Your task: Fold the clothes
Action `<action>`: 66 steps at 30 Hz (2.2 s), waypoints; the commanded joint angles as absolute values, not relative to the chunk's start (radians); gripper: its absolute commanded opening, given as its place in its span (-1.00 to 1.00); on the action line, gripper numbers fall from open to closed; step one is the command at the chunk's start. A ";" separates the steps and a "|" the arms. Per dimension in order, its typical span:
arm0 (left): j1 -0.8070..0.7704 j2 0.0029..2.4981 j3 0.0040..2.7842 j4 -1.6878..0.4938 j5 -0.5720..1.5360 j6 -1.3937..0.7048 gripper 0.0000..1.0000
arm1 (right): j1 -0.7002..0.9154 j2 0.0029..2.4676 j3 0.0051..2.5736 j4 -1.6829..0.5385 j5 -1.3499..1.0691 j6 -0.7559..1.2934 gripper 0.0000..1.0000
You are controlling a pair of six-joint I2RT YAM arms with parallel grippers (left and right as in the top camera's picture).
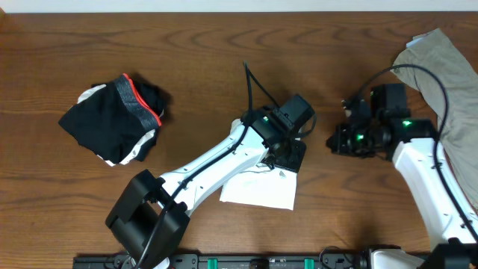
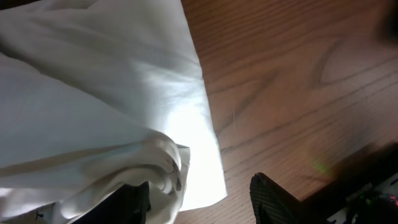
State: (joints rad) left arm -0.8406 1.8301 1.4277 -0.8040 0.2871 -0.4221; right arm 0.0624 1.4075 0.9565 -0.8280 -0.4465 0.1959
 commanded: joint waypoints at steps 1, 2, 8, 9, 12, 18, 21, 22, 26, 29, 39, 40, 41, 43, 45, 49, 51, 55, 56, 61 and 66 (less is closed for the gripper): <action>-0.836 1.826 1.446 -0.810 0.274 -0.420 0.09 | 0.107 1.448 0.868 -0.764 -0.588 0.284 -0.97; -0.836 1.826 1.446 -0.813 0.274 -0.419 0.10 | 0.118 1.459 0.840 -0.725 -0.627 0.307 -0.97; -0.836 1.826 1.446 -0.832 0.267 -0.413 0.10 | 0.157 1.496 0.708 -0.478 -0.754 0.463 -0.98; -0.836 1.825 1.446 -0.832 0.267 -0.413 0.09 | 0.165 1.499 0.691 -0.440 -0.770 0.490 -0.97; -0.836 1.825 1.446 -0.832 0.267 -0.413 0.08 | 0.184 1.500 0.639 -0.344 -0.768 0.584 -0.97; -0.834 1.782 1.468 -0.885 0.205 -0.413 0.04 | 0.196 1.500 0.582 -0.241 -0.789 0.631 -0.97; -0.834 1.743 1.507 -0.971 0.075 -0.413 0.08 | 0.196 1.500 0.582 -0.231 -0.794 0.622 -0.98; -0.834 1.729 1.523 -0.999 0.033 -0.413 0.15 | 0.197 1.500 0.582 -0.231 -0.794 0.620 -0.98; -0.831 1.679 1.538 -1.043 -0.063 -0.398 0.25 | 0.224 1.500 0.582 -0.228 -0.792 0.620 -0.97; -0.813 1.664 1.538 -1.050 -0.065 -0.398 0.26 | 0.272 1.501 0.580 -0.228 -0.757 0.623 -0.97; -0.764 1.664 1.538 -1.084 -0.065 -0.393 0.26 | 0.404 1.529 0.580 -0.199 -0.873 0.647 -0.98; -0.760 1.664 1.538 -1.091 -0.065 -0.392 0.26 | 0.410 1.528 0.580 -0.164 -0.981 0.616 -0.97; -0.756 1.664 1.538 -1.097 -0.065 -0.389 0.26 | 0.414 1.525 0.580 -0.134 -1.061 0.594 -0.97; -0.748 1.664 1.538 -1.103 -0.065 -0.378 0.26 | 0.414 1.507 0.580 -0.078 -1.203 0.584 -0.97; -0.738 1.664 1.538 -1.104 -0.065 -0.375 0.26 | 0.409 1.472 0.580 -0.004 -1.317 0.575 -0.97; -0.713 1.664 1.538 -1.122 -0.065 -0.375 0.26 | 0.390 1.361 0.585 0.064 -1.347 0.591 -0.97; -0.699 1.664 1.538 -1.137 -0.065 -0.375 0.28 | 0.379 1.291 0.587 0.064 -1.293 0.591 -0.96; -0.657 1.664 1.534 -1.160 -0.066 -0.375 0.32 | 0.360 1.201 0.587 0.048 -1.157 0.620 -0.97; -0.640 1.664 1.533 -1.168 -0.065 -0.376 0.32 | 0.359 1.192 0.587 0.028 -1.106 0.624 -0.96; -0.554 1.664 1.532 -1.202 -0.064 -0.376 0.31 | 0.369 1.215 0.587 -0.110 -0.829 0.590 -0.97; -0.475 1.657 1.532 -1.219 0.010 -0.365 0.29 | 0.390 1.267 0.587 -0.112 -0.644 0.506 -0.98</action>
